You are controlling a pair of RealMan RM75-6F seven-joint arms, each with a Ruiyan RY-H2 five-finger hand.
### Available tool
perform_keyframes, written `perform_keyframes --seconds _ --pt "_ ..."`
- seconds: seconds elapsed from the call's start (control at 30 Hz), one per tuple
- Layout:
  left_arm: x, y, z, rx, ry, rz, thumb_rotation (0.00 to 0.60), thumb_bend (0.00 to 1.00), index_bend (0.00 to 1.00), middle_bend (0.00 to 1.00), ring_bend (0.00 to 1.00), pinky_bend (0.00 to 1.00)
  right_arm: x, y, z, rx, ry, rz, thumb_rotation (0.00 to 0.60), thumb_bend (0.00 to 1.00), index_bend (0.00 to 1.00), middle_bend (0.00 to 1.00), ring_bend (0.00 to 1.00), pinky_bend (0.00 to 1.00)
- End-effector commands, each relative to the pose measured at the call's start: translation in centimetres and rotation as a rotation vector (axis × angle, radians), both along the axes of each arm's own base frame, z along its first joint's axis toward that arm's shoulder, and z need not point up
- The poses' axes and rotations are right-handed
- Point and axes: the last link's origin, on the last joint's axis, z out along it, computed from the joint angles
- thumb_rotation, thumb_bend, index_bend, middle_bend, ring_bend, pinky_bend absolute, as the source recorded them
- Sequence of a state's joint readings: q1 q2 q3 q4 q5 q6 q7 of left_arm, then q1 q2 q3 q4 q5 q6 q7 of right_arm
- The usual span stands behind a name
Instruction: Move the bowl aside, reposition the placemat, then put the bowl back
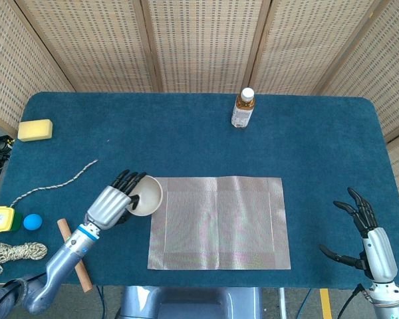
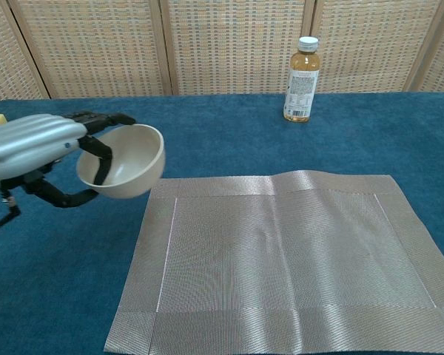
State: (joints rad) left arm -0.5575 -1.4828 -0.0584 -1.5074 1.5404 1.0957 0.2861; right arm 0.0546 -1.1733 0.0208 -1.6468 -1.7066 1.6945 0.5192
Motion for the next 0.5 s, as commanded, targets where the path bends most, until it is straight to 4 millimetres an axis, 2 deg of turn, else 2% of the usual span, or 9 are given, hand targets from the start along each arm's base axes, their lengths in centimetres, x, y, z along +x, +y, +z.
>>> perform_keyframes --seconds 0.03,0.1,0.17,0.33,0.5 --pt "4.2 0.0 -2.7 -0.048 -0.002 -0.069 0.6 0.47 0.66 0.0 0.0 0.0 -0.1 -0.1 0.3 -0.008 -0.006 -0.004 0.6 0.21 0.22 0.0 0.0 0.0" --pt "7.3 -0.3 -4.6 -0.084 0.003 -0.137 0.6 0.47 0.65 0.0 0.0 0.0 -0.2 -0.3 0.5 -0.017 -0.019 -0.01 0.6 0.21 0.22 0.0 0.0 0.0" --pt "9.4 -0.1 -6.3 -0.091 0.013 -0.155 0.6 0.47 0.65 0.0 0.0 0.0 -0.3 -0.4 0.7 -0.017 -0.028 -0.013 0.6 0.21 0.22 0.0 0.0 0.0" --pt "12.7 -0.3 -9.1 -0.114 0.048 -0.175 0.6 0.47 0.65 0.0 0.0 0.0 -0.5 -0.4 1.1 -0.019 -0.043 -0.018 0.6 0.21 0.22 0.0 0.0 0.0" --pt "14.1 -0.5 -10.9 -0.126 0.083 -0.175 0.6 0.47 0.63 0.0 0.0 0.0 -0.7 -0.4 1.3 -0.017 -0.053 -0.021 0.6 0.21 0.22 0.0 0.0 0.0"
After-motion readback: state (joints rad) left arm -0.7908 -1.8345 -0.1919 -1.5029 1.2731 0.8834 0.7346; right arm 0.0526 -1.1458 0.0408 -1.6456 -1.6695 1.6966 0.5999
